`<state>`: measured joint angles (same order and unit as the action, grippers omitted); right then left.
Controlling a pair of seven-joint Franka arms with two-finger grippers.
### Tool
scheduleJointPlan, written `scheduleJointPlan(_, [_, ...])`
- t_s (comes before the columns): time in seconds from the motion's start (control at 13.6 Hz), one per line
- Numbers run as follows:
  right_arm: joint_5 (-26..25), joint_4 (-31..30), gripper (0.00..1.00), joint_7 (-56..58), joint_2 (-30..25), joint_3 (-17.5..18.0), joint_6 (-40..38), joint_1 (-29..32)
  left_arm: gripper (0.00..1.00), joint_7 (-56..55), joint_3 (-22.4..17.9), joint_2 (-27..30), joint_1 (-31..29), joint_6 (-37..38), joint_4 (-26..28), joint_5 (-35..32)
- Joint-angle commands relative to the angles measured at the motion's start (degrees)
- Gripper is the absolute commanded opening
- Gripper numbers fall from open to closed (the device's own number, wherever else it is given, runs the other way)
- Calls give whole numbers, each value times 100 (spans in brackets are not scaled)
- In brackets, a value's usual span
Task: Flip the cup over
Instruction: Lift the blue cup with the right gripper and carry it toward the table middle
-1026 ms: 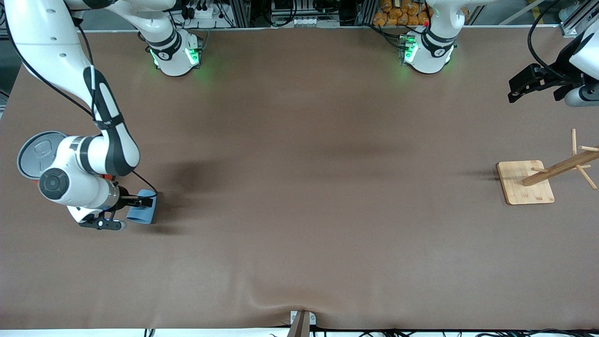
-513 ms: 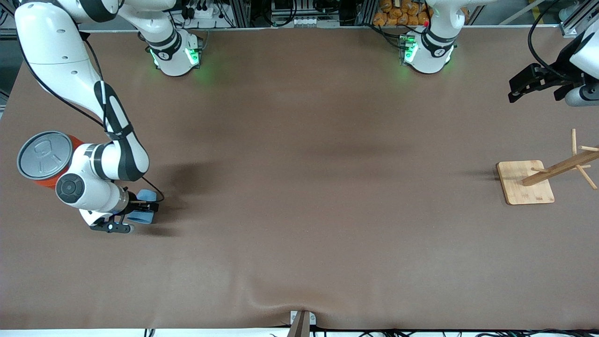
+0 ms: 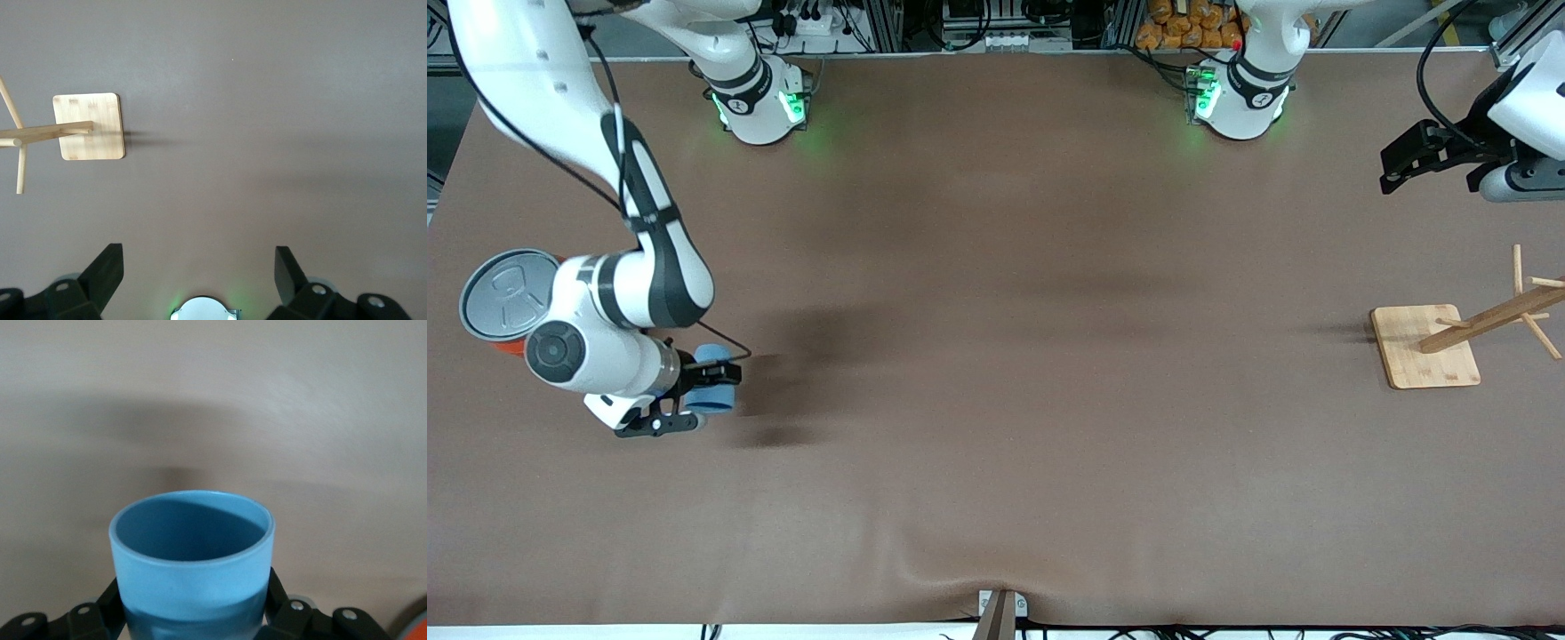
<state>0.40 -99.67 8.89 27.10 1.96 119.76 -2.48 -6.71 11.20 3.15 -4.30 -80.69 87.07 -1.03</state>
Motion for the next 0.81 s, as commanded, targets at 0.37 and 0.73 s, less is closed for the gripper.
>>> scheduleJointPlan(0.37, [-109,-70,46,2652,-627,1358,617,-260,100,91,22,36,-62,62,-59,-82])
scheduleJointPlan(0.73, [-1275,157,47,2627,30,1350,1996,-1622,100,91,-30,63,-89,62,-59,-64])
